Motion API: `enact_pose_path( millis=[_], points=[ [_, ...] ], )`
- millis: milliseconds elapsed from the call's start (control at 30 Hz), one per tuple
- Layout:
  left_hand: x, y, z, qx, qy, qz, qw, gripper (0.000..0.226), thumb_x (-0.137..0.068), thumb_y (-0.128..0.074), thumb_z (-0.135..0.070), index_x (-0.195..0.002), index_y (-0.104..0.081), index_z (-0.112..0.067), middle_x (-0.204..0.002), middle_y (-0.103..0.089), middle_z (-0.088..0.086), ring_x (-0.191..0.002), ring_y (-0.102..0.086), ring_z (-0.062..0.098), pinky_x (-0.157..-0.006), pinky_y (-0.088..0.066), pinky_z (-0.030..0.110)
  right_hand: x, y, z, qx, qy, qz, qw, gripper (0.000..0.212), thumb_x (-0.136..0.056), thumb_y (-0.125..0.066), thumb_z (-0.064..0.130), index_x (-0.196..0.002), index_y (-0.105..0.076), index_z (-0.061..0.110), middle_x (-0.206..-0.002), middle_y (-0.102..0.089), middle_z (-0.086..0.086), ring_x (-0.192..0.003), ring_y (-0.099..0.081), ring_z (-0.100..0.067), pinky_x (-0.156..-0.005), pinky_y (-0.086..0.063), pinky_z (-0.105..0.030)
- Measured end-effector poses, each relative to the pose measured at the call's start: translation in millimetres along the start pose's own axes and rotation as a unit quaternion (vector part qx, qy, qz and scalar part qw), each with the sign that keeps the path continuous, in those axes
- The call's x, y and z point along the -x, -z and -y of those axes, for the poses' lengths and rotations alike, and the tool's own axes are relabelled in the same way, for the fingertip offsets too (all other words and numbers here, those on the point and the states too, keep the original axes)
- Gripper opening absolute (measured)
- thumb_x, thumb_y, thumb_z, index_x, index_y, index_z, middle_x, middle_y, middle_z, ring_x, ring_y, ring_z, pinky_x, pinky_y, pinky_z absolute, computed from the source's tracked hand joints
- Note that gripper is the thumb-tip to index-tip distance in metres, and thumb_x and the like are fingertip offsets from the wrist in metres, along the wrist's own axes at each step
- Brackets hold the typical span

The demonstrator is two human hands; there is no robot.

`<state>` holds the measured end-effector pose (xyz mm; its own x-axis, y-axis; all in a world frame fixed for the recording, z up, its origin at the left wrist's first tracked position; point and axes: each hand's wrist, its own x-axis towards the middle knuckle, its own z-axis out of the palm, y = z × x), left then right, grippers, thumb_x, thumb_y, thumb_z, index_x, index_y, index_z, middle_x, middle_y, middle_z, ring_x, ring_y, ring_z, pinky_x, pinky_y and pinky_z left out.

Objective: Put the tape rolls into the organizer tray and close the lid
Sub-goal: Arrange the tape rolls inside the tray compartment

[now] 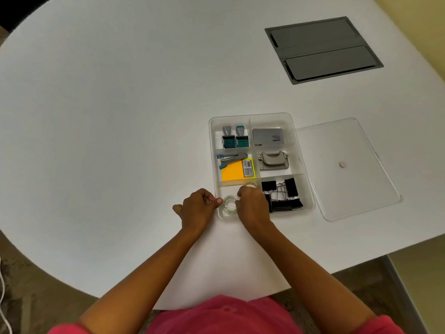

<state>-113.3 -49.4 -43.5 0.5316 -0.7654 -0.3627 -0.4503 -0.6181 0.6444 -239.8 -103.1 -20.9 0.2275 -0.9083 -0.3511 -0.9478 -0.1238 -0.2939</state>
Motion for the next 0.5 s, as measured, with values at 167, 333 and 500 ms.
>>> enact_pose_path(
  millis=[167, 333, 500],
  points=[
    [-2, 0, -1, -0.008, 0.008, 0.004, 1.0, 0.021, -0.078, -0.068, -0.044, -0.069, -0.056, -0.031, -0.059, -0.049, -0.017, -0.066, -0.047, 0.006, -0.078, -0.017, 0.034, 0, -9, 3, 0.008, -0.01, 0.003, 1.0, 0.025, -0.093, -0.06, 0.015, -0.116, -0.06, 0.006, -0.114, -0.064, -0.015, -0.106, -0.062, -0.026, -0.086, -0.053, -0.031],
    [1, 1, -2, -0.001, 0.014, -0.003, 1.0, 0.02, -0.078, -0.068, -0.044, -0.072, -0.059, -0.027, -0.061, -0.05, -0.017, -0.07, -0.049, 0.008, -0.078, -0.017, 0.034, 0, -14, 7, -0.039, -0.039, -0.001, 0.998, 0.025, -0.093, -0.059, 0.013, -0.116, -0.058, 0.004, -0.115, -0.063, -0.015, -0.104, -0.062, -0.024, -0.083, -0.052, -0.027],
    [2, 1, -3, 0.011, 0.022, 0.003, 1.0, 0.02, -0.078, -0.069, -0.044, -0.072, -0.059, -0.028, -0.062, -0.053, -0.015, -0.072, -0.051, 0.01, -0.078, -0.018, 0.034, 1, -18, 12, -0.073, -0.054, -0.018, 0.996, 0.021, -0.094, -0.055, 0.012, -0.113, -0.057, 0.003, -0.112, -0.063, -0.016, -0.1, -0.063, -0.025, -0.077, -0.051, -0.027]
  ],
)
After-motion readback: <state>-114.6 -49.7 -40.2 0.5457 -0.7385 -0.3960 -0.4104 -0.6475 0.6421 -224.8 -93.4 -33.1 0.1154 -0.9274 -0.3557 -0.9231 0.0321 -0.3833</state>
